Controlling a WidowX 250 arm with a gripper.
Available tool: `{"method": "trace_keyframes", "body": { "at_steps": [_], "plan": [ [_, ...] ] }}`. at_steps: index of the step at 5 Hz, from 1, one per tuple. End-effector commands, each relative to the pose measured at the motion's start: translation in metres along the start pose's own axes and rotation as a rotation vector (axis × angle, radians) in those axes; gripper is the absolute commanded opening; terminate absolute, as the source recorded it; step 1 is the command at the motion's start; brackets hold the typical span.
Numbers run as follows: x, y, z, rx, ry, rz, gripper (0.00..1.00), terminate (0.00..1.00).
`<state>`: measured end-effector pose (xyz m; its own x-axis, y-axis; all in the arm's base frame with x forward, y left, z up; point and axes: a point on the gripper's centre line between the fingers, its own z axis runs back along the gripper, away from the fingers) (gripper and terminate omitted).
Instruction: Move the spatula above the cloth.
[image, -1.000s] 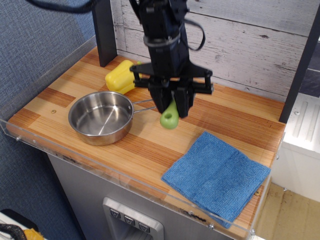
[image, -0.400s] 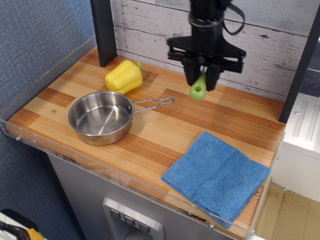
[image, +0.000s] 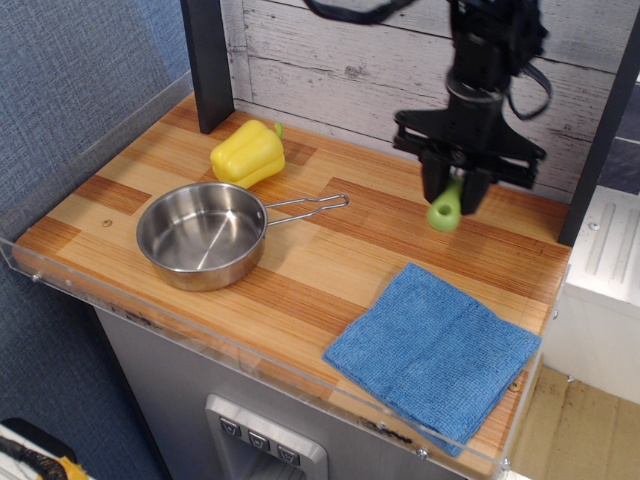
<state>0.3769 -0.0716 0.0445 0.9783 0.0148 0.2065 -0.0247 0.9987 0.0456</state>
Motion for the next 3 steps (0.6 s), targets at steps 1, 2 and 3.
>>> {"method": "trace_keyframes", "body": {
  "at_steps": [1,2,3],
  "plan": [
    [-0.004,-0.023,0.009,-0.013,-0.054,-0.031,0.0,0.0],
    [-0.014,-0.024,-0.009,-0.017,-0.01,-0.028,0.0,0.0],
    [-0.025,-0.021,-0.025,-0.006,-0.002,0.005,0.0,0.0]
  ]
}}
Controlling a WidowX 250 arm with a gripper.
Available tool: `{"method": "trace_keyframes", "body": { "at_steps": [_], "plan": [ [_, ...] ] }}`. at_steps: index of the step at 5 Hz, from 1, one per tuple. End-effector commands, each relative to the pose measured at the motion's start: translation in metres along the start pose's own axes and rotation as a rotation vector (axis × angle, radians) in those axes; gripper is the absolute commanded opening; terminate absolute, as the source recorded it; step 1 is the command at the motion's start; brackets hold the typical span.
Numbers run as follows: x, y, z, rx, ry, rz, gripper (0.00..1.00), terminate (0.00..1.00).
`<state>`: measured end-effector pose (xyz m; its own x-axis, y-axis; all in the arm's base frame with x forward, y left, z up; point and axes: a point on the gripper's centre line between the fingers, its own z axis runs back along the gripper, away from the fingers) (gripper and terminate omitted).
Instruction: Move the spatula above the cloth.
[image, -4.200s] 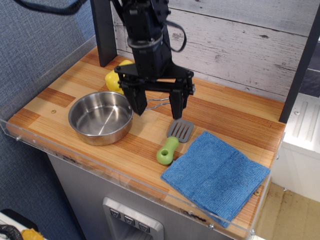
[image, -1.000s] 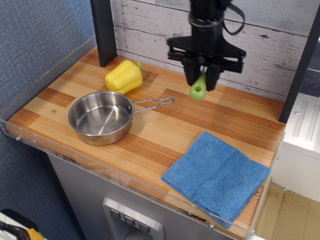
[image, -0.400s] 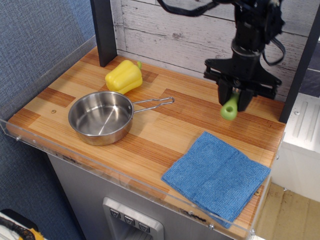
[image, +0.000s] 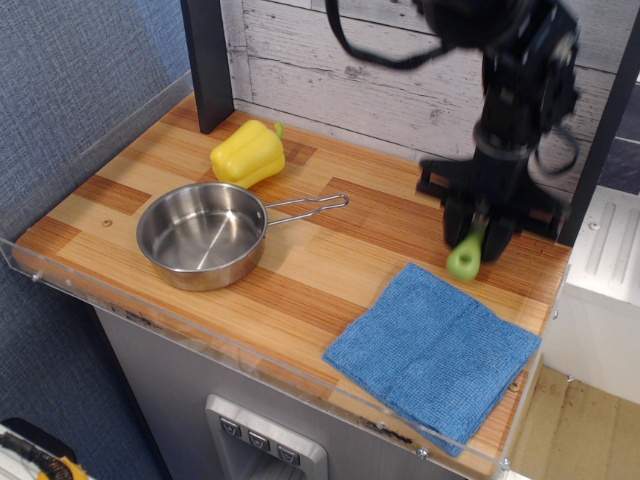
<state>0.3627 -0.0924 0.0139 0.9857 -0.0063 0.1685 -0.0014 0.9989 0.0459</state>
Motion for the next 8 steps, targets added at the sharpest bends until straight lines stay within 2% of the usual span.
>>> {"method": "trace_keyframes", "body": {
  "at_steps": [1,2,3,4,5,7,8],
  "plan": [
    [-0.011,0.003,-0.006,0.036,-0.094,0.084,0.0,0.0],
    [-0.01,0.002,-0.006,0.023,-0.108,0.099,0.0,0.0],
    [-0.009,0.001,-0.002,0.023,-0.116,0.097,1.0,0.0],
    [-0.009,0.001,0.003,0.0,-0.102,0.092,1.0,0.0],
    [-0.008,0.002,0.021,-0.039,-0.11,0.103,1.0,0.0],
    [0.0,0.012,0.071,-0.107,-0.183,0.141,1.0,0.0],
    [0.002,0.022,0.09,-0.114,-0.207,0.16,1.0,0.0]
  ]
}}
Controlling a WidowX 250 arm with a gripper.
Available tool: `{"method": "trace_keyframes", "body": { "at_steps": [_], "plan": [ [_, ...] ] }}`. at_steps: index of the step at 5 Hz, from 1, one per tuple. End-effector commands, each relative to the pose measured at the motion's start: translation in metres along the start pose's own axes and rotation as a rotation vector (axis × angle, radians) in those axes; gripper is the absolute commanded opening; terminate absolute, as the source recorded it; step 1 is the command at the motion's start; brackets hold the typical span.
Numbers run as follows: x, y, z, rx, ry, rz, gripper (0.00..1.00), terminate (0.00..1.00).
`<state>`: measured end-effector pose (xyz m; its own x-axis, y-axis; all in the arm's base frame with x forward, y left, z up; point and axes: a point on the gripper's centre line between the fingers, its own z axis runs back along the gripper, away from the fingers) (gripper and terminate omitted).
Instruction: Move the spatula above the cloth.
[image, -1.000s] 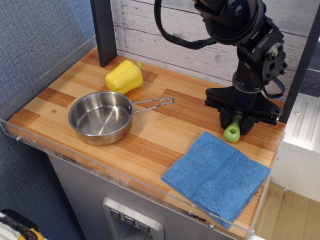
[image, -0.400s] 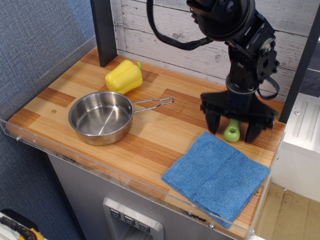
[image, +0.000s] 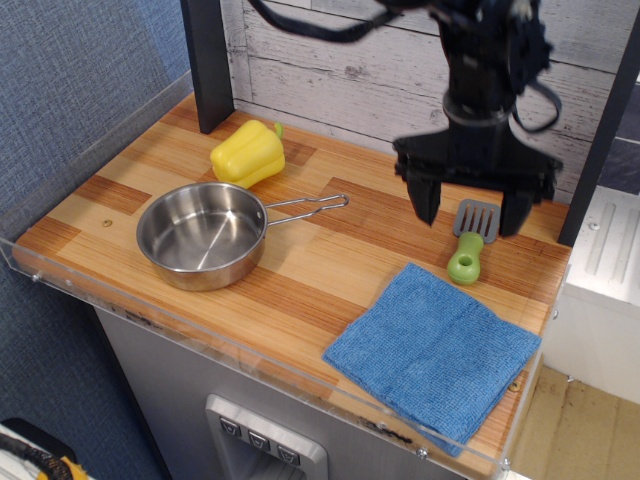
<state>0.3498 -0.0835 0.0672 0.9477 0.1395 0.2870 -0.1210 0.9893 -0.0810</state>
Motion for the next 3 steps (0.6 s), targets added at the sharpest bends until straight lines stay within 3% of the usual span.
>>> {"method": "trace_keyframes", "body": {
  "at_steps": [1,2,3],
  "plan": [
    [0.01,0.019,0.046,-0.014,-0.066,0.041,1.0,0.0],
    [0.005,0.032,0.062,0.037,0.033,0.01,1.0,0.0],
    [0.005,0.032,0.062,0.037,0.033,0.01,1.0,0.0]
  ]
}}
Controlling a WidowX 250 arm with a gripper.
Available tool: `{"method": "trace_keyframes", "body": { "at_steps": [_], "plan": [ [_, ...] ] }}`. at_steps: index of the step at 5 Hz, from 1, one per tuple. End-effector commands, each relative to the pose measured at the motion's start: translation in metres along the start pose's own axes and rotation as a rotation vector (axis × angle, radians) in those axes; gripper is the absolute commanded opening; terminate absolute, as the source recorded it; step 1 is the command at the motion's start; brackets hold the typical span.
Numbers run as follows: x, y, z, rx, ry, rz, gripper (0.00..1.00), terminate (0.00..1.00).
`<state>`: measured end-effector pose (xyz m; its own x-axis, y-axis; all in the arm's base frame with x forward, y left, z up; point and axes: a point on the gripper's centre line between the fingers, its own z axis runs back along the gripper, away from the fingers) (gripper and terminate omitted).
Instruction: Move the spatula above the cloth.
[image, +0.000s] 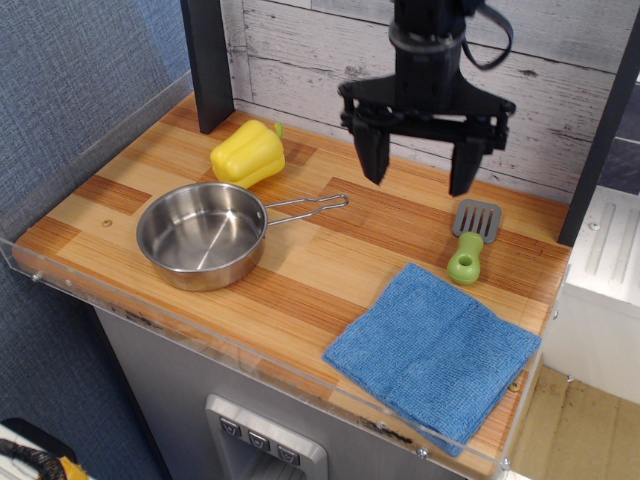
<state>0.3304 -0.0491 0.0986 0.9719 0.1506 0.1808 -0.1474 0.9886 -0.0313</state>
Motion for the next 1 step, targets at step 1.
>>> {"method": "trace_keyframes", "body": {
  "at_steps": [1],
  "plan": [
    [0.0065,-0.0006,0.026,-0.018,-0.075,-0.002,1.0,1.0]
  ]
}}
